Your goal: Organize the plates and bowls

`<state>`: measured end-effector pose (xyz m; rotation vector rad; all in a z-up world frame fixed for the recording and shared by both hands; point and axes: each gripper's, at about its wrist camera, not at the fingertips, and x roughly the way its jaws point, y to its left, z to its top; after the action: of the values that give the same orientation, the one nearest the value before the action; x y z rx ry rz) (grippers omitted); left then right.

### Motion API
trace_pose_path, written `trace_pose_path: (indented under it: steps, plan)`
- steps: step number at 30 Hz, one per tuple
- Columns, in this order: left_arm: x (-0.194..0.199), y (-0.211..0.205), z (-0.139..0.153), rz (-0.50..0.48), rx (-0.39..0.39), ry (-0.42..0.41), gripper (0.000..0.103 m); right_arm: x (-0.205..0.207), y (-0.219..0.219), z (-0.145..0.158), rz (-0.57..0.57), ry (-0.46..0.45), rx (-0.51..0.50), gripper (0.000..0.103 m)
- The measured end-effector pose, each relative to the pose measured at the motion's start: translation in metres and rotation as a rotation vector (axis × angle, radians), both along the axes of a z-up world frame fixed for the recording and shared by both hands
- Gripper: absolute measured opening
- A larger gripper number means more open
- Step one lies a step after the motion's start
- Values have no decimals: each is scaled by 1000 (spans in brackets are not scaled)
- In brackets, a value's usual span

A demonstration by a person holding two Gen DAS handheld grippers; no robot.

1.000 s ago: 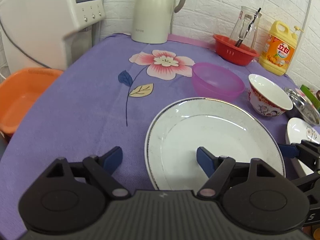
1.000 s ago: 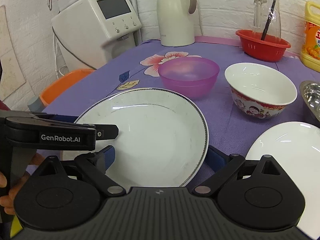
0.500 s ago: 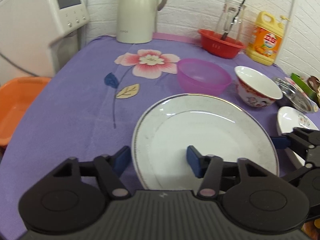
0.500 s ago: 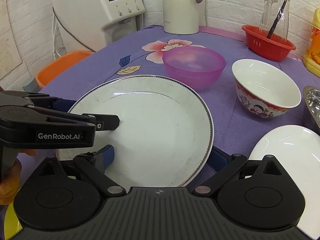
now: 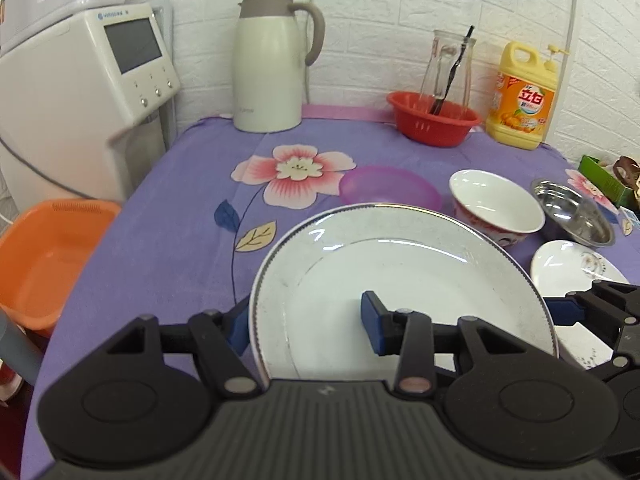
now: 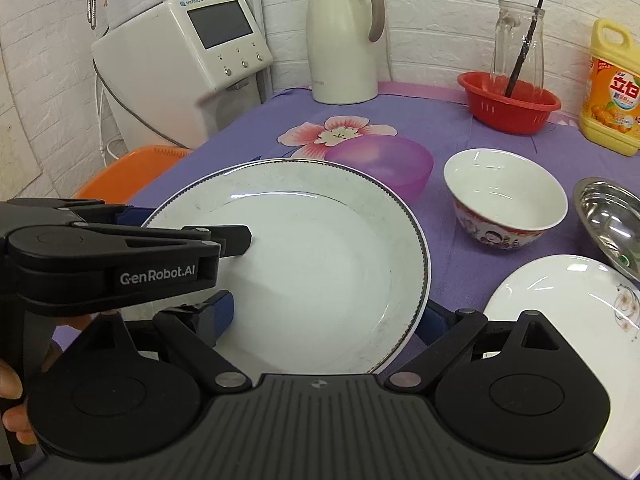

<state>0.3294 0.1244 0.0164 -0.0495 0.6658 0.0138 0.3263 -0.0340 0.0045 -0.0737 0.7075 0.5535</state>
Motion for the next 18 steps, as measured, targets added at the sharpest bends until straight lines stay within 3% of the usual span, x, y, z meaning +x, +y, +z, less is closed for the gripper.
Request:
trace_pose_path:
  steps: [8, 18]
  plan:
    - [-61, -15, -2, -37, -31, -12, 41, -65, -23, 5, -13, -32, 6, 103]
    - [-138, -34, -28, -55, -24, 13, 42, -145, -37, -20, -38, -14, -3, 103]
